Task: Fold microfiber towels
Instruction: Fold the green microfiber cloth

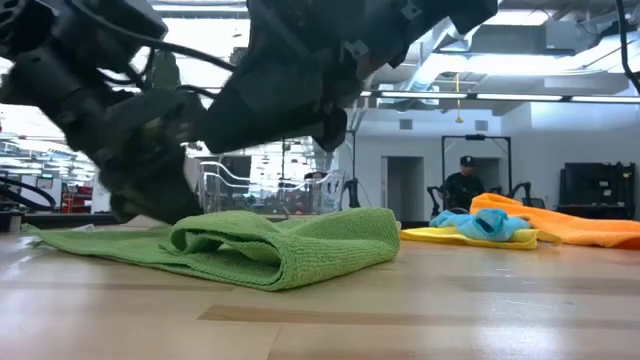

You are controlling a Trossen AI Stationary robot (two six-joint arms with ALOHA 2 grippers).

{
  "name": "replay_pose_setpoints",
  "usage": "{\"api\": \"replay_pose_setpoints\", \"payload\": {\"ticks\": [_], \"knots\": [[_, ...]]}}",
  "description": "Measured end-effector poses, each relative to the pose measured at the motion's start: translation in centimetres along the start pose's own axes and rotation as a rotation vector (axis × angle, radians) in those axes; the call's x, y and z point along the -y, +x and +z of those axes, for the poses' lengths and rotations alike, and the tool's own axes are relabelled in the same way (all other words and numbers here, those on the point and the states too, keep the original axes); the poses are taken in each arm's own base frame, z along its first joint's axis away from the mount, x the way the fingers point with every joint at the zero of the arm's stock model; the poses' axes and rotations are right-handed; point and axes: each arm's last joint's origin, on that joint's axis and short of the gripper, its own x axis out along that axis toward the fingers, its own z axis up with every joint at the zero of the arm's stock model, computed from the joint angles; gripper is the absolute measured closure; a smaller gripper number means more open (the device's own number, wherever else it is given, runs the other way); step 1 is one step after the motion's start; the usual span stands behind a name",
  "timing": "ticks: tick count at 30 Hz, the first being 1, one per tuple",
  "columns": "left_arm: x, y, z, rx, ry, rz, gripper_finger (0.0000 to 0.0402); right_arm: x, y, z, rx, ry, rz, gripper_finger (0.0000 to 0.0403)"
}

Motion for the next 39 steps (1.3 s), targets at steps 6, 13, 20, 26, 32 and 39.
{"api": "replay_pose_setpoints", "payload": {"ticks": [6,13,20,26,32,39], "knots": [[0.5,0.0,0.5,0.020,-0.053,-0.071,0.0401,-0.6,-0.5,0.9,-0.029,-0.003,-0.005,0.0288],[0.8,-0.3,0.5,0.008,-0.026,-0.096,0.0401,-1.1,0.3,0.1,-0.031,-0.013,-0.029,0.0288],[0.8,-0.5,0.6,-0.005,-0.006,-0.108,0.0401,-0.3,2.4,-1.9,-0.108,0.053,-0.075,0.0288],[0.7,-0.4,0.6,-0.008,0.001,-0.097,0.0401,-0.1,4.0,-2.6,-0.119,0.112,0.007,0.0288],[0.6,-0.3,0.8,0.003,0.000,-0.098,0.0401,-0.5,3.6,-2.4,-0.175,0.122,0.106,0.0290],[1.2,-1.5,2.0,0.053,-0.019,-0.164,0.0401,-1.1,-1.1,1.5,-0.060,0.085,0.009,0.0295]]}}
